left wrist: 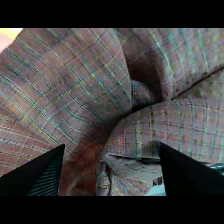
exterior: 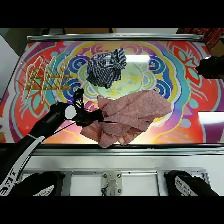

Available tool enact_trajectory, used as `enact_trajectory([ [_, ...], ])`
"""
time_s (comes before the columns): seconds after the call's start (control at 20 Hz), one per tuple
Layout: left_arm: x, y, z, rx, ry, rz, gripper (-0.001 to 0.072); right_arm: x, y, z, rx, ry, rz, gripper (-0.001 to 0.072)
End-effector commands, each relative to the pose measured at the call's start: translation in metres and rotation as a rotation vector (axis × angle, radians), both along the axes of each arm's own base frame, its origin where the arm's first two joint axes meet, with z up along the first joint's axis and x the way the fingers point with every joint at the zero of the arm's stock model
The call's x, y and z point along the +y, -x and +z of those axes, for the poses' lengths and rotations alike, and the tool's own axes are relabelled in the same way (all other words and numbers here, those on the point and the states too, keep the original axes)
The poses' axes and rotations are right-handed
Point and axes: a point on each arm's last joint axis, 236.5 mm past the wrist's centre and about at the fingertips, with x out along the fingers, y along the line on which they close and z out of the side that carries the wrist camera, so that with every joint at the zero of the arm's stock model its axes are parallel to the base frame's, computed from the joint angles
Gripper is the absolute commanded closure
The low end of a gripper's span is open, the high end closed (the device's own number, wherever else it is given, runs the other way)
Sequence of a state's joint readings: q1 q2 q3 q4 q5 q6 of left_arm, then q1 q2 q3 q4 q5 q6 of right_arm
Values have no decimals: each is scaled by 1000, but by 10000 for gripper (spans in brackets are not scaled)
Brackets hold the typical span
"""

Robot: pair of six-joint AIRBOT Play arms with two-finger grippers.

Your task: Fold the clothes and pants, and hang the long-sleeved shirts on hangers.

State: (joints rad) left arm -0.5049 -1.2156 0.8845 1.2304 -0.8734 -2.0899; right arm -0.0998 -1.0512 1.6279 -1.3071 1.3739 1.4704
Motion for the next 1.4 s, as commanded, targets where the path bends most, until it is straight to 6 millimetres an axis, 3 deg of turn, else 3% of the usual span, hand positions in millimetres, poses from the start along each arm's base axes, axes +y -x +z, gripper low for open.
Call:
enact_trajectory([
  [0.0, -9, 1, -13, 32, 60, 63, 87, 13, 0, -12, 25, -3, 35, 693],
  [0.2, -16, -11, -14, 24, 56, 42, 87, 17, 1, -21, 48, -3, 45, 693],
  [0.35, -27, 1, -20, 39, 33, -44, 87, 17, 1, -20, 47, -1, 45, 693],
  [0.6, -37, 6, 21, -78, 65, -130, 87, 17, 3, -19, 43, -2, 45, 693],
  [0.7, -33, 10, 13, -67, 54, -136, 87, 17, 3, -19, 44, -2, 45, 693],
  [0.9, -28, 19, -26, 18, 19, -119, 87, 19, 8, -23, 72, -3, 54, 693],
  [1.15, -37, 4, -24, 3, 22, -120, 89, 18, 10, -23, 74, 2, 56, 693],
  [1.2, -36, 7, -25, 12, 18, -124, 124, 17, 10, -24, 74, 5, 55, 693],
  [1.25, -35, 9, -26, 17, 10, -131, 366, 16, 10, -24, 74, 10, 52, 694],
  [1.3, -37, 9, -25, 9, 12, -137, 675, 23, 12, -29, 80, 40, 94, 694],
  [1.35, -39, 5, -20, -16, 21, -133, 691, 37, 16, -42, 98, 61, 148, 695],
])
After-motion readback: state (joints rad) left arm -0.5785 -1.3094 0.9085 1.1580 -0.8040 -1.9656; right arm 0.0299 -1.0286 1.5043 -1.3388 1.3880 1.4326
